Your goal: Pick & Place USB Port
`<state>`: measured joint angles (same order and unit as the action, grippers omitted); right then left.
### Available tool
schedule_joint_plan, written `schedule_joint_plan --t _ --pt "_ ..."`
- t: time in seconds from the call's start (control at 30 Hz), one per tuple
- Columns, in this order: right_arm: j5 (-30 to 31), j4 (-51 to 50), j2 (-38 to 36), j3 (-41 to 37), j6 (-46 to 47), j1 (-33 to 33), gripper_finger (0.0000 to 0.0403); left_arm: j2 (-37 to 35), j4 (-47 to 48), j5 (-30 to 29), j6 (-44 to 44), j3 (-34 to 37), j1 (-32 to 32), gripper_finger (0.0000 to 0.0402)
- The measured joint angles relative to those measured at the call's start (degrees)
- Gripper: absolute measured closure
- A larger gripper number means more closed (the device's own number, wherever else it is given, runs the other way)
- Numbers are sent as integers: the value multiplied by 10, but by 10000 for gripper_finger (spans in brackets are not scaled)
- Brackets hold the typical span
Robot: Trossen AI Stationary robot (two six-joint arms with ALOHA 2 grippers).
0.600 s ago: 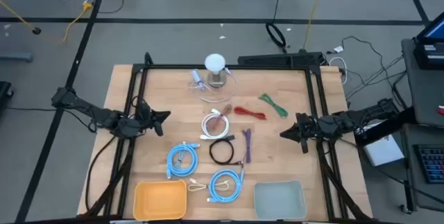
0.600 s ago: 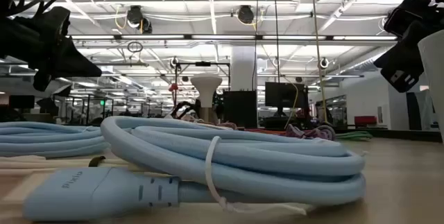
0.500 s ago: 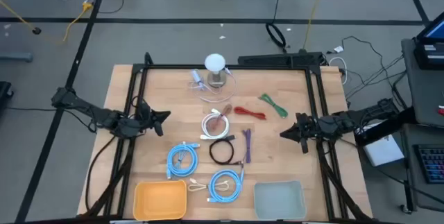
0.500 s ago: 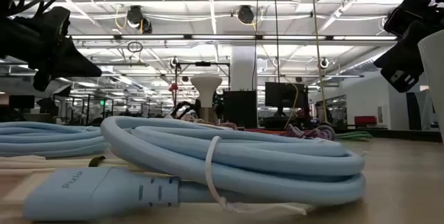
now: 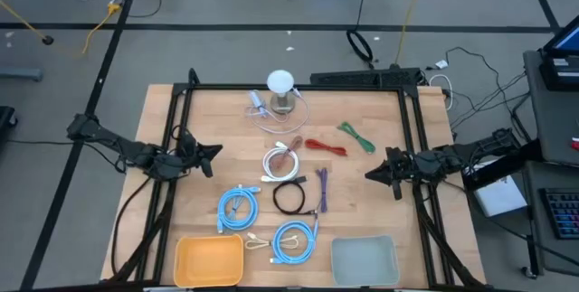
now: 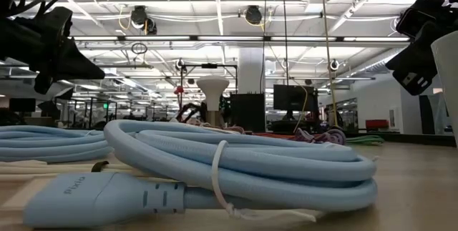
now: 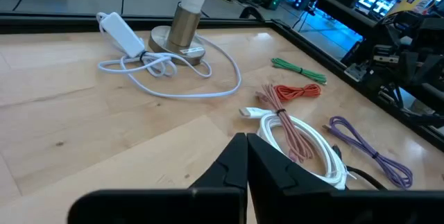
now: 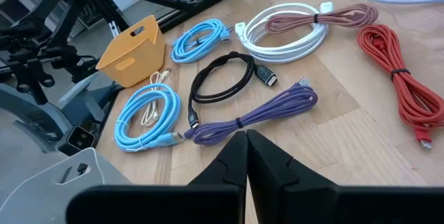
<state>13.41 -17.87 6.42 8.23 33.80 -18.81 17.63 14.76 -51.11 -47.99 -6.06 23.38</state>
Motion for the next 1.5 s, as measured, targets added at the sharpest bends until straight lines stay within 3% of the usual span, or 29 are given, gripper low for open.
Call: schedule_joint_plan --t 1.03,1.13,1.4,1.5 --pt "6 9 0 0 5 0 403 0 0 0 0 0 0 398" --pt "56 70 10 -1 69 0 403 0 0 0 0 0 0 398" --pt "63 301 38 -3 174 0 403 0 0 0 0 0 0 398" --pt "111 384 49 -3 232 0 403 0 0 0 0 0 0 398"
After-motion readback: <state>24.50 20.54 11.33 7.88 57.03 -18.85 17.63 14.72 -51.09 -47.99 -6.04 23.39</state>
